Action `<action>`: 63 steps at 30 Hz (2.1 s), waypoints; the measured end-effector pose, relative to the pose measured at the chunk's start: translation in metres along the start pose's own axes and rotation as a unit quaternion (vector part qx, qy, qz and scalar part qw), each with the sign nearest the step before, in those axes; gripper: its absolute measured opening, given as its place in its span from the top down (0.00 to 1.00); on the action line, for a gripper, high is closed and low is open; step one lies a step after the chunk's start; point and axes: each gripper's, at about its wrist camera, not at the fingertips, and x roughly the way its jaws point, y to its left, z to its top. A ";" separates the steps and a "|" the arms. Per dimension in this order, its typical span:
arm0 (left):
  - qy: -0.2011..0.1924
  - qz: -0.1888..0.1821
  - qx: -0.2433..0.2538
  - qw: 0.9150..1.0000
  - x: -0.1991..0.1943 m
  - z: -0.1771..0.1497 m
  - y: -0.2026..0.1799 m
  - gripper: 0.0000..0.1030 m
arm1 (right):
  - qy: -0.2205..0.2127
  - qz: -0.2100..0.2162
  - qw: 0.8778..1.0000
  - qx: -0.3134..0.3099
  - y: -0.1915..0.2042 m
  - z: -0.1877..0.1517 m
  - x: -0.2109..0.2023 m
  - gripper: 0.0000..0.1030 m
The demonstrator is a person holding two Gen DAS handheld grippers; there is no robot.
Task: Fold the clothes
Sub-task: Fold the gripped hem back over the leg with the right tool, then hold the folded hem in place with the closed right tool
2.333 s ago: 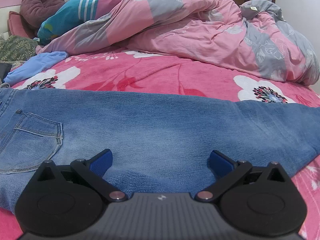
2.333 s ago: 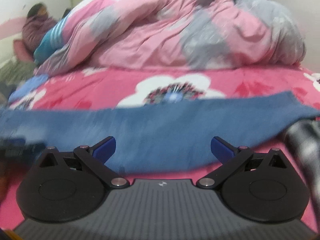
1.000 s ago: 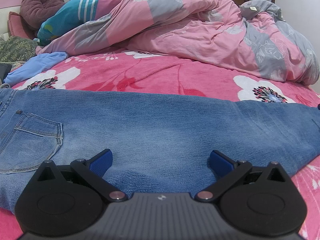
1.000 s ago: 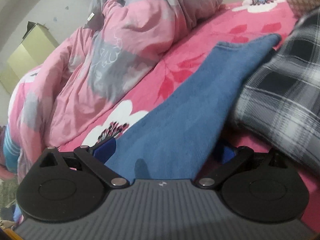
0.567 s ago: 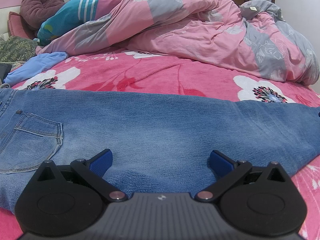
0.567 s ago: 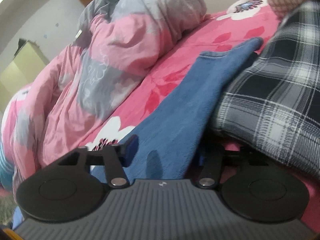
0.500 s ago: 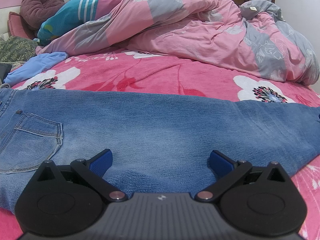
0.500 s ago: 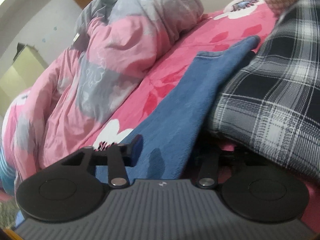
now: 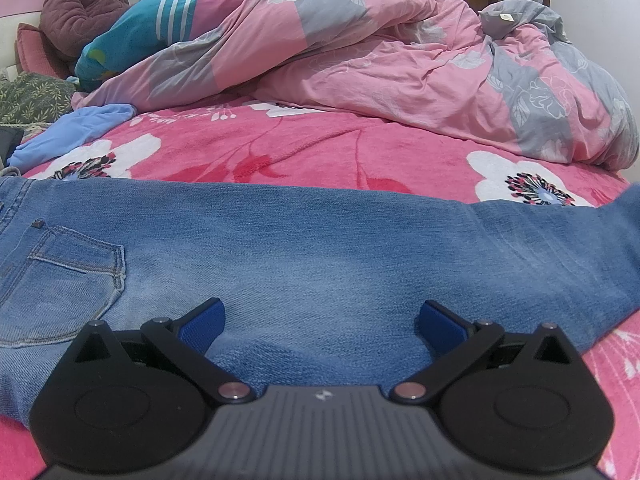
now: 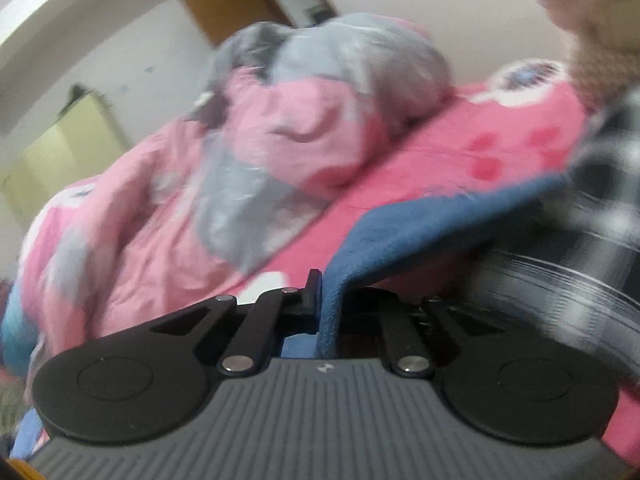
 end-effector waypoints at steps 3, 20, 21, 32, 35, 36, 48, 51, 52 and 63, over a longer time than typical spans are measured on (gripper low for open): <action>0.000 0.000 0.000 1.000 0.000 0.000 0.000 0.00 | 0.018 0.051 0.998 -0.040 0.031 -0.002 -0.008 0.95; 0.000 0.001 0.001 1.000 0.000 -0.001 -0.001 0.00 | 0.239 0.204 0.942 -0.120 0.133 -0.123 0.005 0.94; 0.000 0.001 0.001 1.000 0.000 -0.001 -0.001 0.00 | 0.240 0.204 0.942 -0.119 0.132 -0.122 0.004 0.94; -0.001 0.002 0.001 1.000 0.001 -0.001 -0.001 0.00 | 0.244 0.200 0.942 -0.117 0.131 -0.126 0.005 0.94; -0.001 0.002 0.001 1.000 0.001 -0.001 -0.002 0.00 | 0.243 0.199 0.942 -0.120 0.132 -0.128 0.007 0.94; -0.001 0.002 0.001 1.000 0.001 -0.001 -0.002 0.00 | 0.242 0.198 0.942 -0.120 0.132 -0.128 0.007 0.94; -0.001 0.001 0.001 1.000 0.001 -0.001 -0.001 0.00 | 0.241 0.197 0.942 -0.121 0.132 -0.129 0.008 0.94; 0.000 0.001 0.001 1.000 0.000 -0.001 -0.001 0.00 | 0.241 0.197 0.942 -0.121 0.132 -0.129 0.008 0.94; 0.000 0.001 0.001 1.000 0.000 -0.001 -0.001 0.00 | 0.241 0.197 0.943 -0.121 0.132 -0.129 0.008 0.94; 0.000 0.001 0.001 1.000 0.000 0.000 -0.001 0.00 | 0.241 0.197 0.943 -0.121 0.132 -0.129 0.008 0.94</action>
